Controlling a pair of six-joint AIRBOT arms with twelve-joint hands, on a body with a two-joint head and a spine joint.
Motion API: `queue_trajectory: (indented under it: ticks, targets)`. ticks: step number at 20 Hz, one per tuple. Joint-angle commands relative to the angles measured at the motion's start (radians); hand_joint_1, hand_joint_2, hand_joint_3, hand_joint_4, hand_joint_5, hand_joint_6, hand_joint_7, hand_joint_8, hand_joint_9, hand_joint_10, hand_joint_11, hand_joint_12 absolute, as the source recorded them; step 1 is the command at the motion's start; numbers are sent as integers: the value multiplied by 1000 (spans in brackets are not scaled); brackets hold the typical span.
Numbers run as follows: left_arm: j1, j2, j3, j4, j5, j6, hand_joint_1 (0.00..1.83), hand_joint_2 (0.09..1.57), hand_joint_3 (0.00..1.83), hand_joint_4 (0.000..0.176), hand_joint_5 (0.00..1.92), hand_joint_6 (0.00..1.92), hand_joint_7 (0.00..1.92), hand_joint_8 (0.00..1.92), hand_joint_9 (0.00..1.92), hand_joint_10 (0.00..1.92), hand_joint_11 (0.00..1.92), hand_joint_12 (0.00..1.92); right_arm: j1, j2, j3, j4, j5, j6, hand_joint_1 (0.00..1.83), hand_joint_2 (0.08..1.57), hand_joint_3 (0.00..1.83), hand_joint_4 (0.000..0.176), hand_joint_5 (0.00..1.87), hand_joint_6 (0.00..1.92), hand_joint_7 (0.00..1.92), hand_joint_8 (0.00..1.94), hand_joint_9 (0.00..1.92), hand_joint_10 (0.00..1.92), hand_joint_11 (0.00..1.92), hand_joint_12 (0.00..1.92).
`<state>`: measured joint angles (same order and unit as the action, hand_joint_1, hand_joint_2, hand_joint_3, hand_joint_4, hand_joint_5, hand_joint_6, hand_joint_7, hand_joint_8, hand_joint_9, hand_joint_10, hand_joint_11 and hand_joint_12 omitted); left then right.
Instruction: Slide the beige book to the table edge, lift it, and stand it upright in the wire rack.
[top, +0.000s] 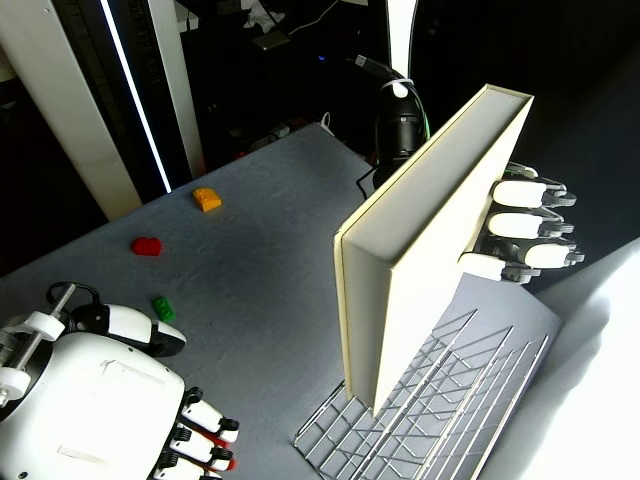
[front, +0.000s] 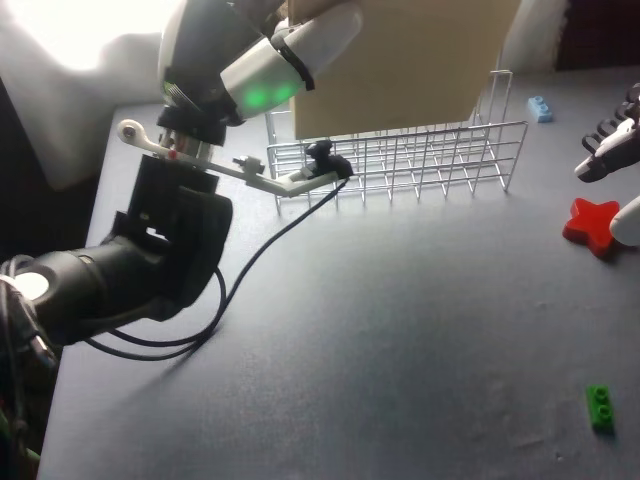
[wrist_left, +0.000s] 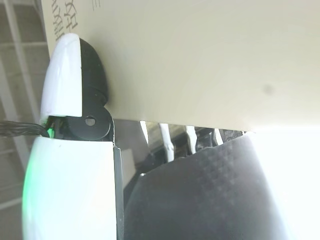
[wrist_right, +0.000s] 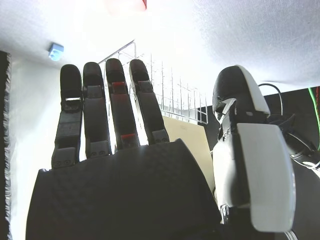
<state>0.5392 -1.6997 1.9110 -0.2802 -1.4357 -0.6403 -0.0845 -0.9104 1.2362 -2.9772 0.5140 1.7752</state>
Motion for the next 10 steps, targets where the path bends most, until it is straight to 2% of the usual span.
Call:
queue_trajectory:
  ticks: [1, 6, 10]
  targets:
    - [-5, -3, 14, -16, -109, -11, 1468, 1235, 0, 0, 705, 1372, 535, 1348, 614, 1454, 735, 1593, 6, 6, 3, -35, -73, -3, 134, 1164, 0, 0, 258, 4, 252, 4, 251, 6, 0, 764]
    - [-3, -42, 70, -31, -104, -13, 1470, 1224, 0, 0, 731, 1346, 553, 1328, 640, 1410, 740, 1577, 5, 4, 3, -35, -72, -3, 108, 1165, 0, 0, 256, 2, 246, 1, 246, 1, 0, 752]
    - [12, -68, 89, -40, -104, -16, 1470, 1231, 1, 0, 727, 1355, 545, 1359, 614, 1445, 716, 1598, 3, 3, 2, -35, -72, -3, 116, 1167, 0, 0, 277, 4, 269, 5, 260, 5, 0, 779]
